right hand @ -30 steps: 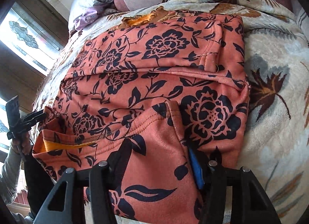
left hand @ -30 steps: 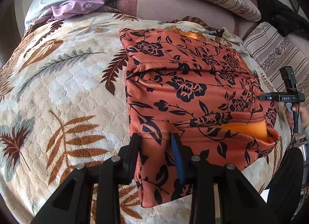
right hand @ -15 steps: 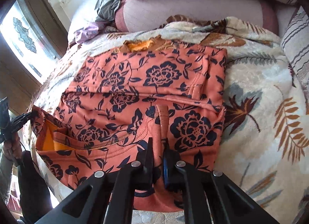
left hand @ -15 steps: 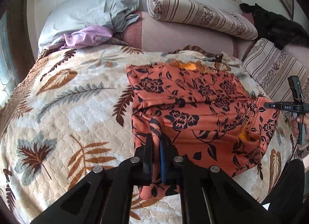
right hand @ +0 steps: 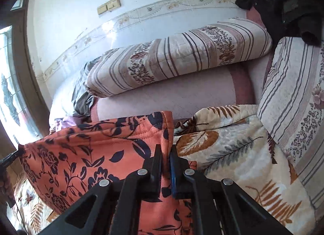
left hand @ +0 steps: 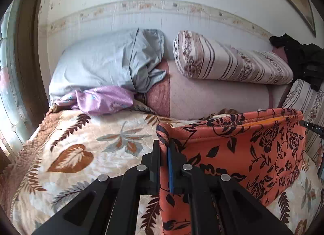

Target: Fold small clothes

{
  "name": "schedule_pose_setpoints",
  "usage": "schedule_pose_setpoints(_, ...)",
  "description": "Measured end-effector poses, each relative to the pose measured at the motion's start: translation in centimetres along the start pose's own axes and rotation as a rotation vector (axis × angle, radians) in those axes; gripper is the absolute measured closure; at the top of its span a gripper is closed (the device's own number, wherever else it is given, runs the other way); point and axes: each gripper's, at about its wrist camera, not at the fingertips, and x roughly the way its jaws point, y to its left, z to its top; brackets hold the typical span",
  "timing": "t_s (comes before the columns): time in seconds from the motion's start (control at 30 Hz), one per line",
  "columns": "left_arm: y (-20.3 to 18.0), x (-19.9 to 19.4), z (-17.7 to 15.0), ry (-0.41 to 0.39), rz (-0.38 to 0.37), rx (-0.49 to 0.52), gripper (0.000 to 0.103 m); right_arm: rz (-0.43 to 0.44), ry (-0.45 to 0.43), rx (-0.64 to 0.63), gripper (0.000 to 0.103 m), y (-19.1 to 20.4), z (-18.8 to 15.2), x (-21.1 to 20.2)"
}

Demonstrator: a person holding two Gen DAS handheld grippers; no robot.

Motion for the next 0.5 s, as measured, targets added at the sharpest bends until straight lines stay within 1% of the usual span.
schedule_pose_setpoints(0.03, -0.2, 3.1, -0.2, 0.059, 0.019, 0.013, 0.094, 0.008, 0.073, 0.023, 0.093, -0.7, -0.3, 2.9)
schedule_pose_setpoints(0.07, -0.4, 6.1, -0.9, 0.102, 0.079, 0.005, 0.093, -0.001, 0.162, 0.042, 0.093, -1.4, -1.1, 6.0)
schedule_pose_setpoints(0.1, -0.6, 9.1, -1.7, 0.154, 0.109, 0.012, 0.085, -0.043, 0.221, 0.06, 0.092, -2.1, -2.2, 8.8)
schedule_pose_setpoints(0.13, -0.8, 12.0, -2.7, 0.247, 0.117, 0.041, 0.083, -0.073, 0.297, 0.065, 0.092, -2.8, -3.6, 11.5)
schedule_pose_setpoints(0.17, -0.8, 14.4, -3.6, 0.342, 0.15, 0.057, 0.081, -0.108, 0.395, 0.067, 0.092, -3.4, -5.0, 13.9)
schedule_pose_setpoints(0.2, -0.6, 15.9, -4.4, 0.414, 0.187, 0.068, 0.081, -0.151, 0.462, 0.08, 0.091, -3.8, -6.2, 15.3)
schedule_pose_setpoints(0.23, -0.4, 16.2, -4.7, 0.428, 0.183, 0.075, 0.081, -0.144, 0.431, 0.11, 0.091, -4.1, -6.7, 14.9)
schedule_pose_setpoints(0.27, -0.1, 15.6, -4.5, 0.402, 0.177, 0.073, 0.079, -0.142, 0.393, 0.13, 0.087, -4.1, -6.6, 13.9)
schedule_pose_setpoints(0.3, 0.3, 14.5, -4.2, 0.368, 0.191, 0.06, 0.074, -0.138, 0.385, 0.142, 0.077, -4.1, -6.4, 13.0)
schedule_pose_setpoints(0.33, 1.0, 13.2, -3.8, 0.327, 0.21, 0.036, 0.067, -0.135, 0.379, 0.139, 0.07, -3.9, -6.2, 12.0)
schedule_pose_setpoints(0.37, 1.6, 11.5, -3.5, 0.282, 0.222, 0.006, 0.054, -0.142, 0.362, 0.121, 0.047, -3.6, -5.9, 10.9)
schedule_pose_setpoints(0.4, 2.2, 9.8, -3.1, 0.24, 0.231, -0.023, 0.045, -0.169, 0.339, 0.095, 0.027, -3.2, -5.7, 9.6)
schedule_pose_setpoints(0.43, 2.6, 7.9, -2.8, 0.201, 0.235, -0.048, 0.042, -0.193, 0.315, 0.066, 0.024, -2.7, -5.6, 8.2)
schedule_pose_setpoints(0.5, 3.0, 4.0, -2.9, 0.139, 0.233, -0.079, 0.04, -0.217, 0.286, 0.008, 0.024, -1.3, -5.5, 5.8)
